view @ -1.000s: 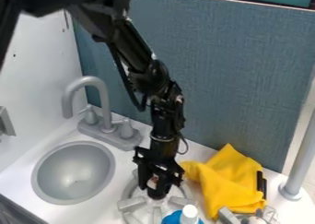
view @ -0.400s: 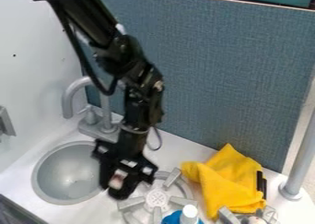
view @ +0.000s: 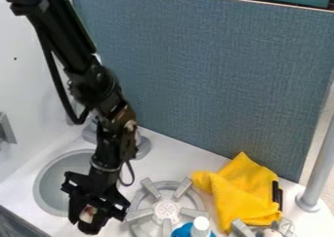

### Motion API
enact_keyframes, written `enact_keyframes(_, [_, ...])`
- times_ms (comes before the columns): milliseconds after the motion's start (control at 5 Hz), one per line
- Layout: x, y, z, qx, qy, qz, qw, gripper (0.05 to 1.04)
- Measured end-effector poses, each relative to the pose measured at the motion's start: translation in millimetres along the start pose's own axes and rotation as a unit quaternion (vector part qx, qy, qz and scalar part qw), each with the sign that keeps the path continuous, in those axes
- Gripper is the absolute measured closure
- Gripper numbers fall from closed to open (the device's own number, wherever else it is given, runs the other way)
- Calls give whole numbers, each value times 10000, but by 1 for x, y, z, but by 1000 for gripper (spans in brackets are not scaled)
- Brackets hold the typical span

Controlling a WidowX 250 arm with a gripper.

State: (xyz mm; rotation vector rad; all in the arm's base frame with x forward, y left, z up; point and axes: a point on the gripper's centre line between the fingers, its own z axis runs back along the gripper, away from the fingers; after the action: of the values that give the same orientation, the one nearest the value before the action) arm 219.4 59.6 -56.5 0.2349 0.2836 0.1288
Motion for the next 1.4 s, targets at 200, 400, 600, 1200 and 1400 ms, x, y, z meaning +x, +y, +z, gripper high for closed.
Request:
enact_keyframes(200, [11,16,-9,213,-300,-231,9991,541])
enact_keyframes(400, [17,18,-26,92,-420,-409,9982,541])
enact_keyframes(600, [32,13,-42,-428,-918,-418,9940,542])
enact_keyframes(1200, [41,4,-45,-756,-608,-297,9948,186])
enact_keyframes(1400, [36,-3,-44,-1026,-436,-135,9937,68])
